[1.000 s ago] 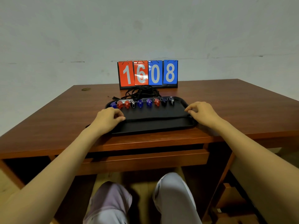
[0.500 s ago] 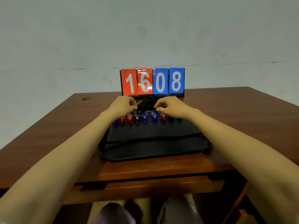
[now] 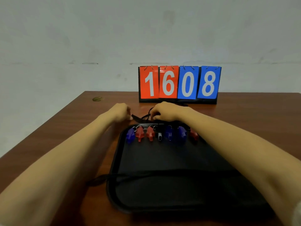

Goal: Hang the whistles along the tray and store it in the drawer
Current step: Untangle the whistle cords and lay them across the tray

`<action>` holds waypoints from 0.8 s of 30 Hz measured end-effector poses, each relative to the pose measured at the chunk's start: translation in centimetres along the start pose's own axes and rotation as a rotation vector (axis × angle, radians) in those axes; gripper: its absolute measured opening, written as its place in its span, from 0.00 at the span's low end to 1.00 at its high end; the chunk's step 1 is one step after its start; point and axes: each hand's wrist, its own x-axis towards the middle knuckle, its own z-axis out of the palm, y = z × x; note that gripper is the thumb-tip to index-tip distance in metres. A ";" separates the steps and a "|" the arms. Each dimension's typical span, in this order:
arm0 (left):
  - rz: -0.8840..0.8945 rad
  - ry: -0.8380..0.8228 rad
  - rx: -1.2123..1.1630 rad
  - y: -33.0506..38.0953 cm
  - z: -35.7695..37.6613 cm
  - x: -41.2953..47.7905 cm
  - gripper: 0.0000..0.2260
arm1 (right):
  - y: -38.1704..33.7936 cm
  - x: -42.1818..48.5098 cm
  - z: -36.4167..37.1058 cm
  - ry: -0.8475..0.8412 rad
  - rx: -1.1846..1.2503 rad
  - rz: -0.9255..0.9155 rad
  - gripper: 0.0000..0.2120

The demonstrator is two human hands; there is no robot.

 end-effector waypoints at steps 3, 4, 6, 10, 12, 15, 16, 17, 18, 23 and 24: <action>0.030 0.073 -0.137 -0.4 0.1 0.2 0.03 | 0.1 0.6 0.0 -0.004 0.028 0.041 0.12; 0.038 0.116 -0.215 -0.4 0.0 0.1 0.03 | 0.0 0.6 -0.2 0.026 0.048 0.046 0.12; 0.069 0.230 -0.345 0.1 -0.6 -0.2 0.03 | -0.5 0.8 -0.7 0.152 0.134 0.031 0.12; 0.169 0.407 -0.490 2.0 -2.6 -1.0 0.04 | -2.3 1.0 -2.4 0.395 0.456 -0.009 0.19; 0.234 0.447 -0.456 3.0 -3.6 -1.3 0.06 | -3.0 1.1 -3.6 0.457 0.575 0.000 0.20; 0.294 0.496 -0.416 4.1 -4.9 -1.5 0.08 | -3.3 0.9 -5.2 0.553 0.491 0.025 0.13; 0.296 0.522 -0.414 4.3 -5.3 -1.5 0.09 | -3.3 0.7 -5.8 0.575 0.443 0.044 0.10; 0.291 0.549 -0.423 4.5 -5.6 -1.6 0.09 | -3.2 0.5 -6.2 0.579 0.424 0.060 0.09; 0.284 0.570 -0.441 4.7 -5.9 -1.5 0.09 | -3.1 0.3 -6.6 0.567 0.434 0.065 0.09; 0.315 0.576 -0.420 6.1 -6.0 -1.6 0.09 | -2.7 -0.9 -7.0 0.510 0.506 0.025 0.11; 0.323 0.574 -0.419 6.4 -5.9 -1.6 0.08 | -2.5 -1.1 -7.0 0.519 0.517 0.039 0.10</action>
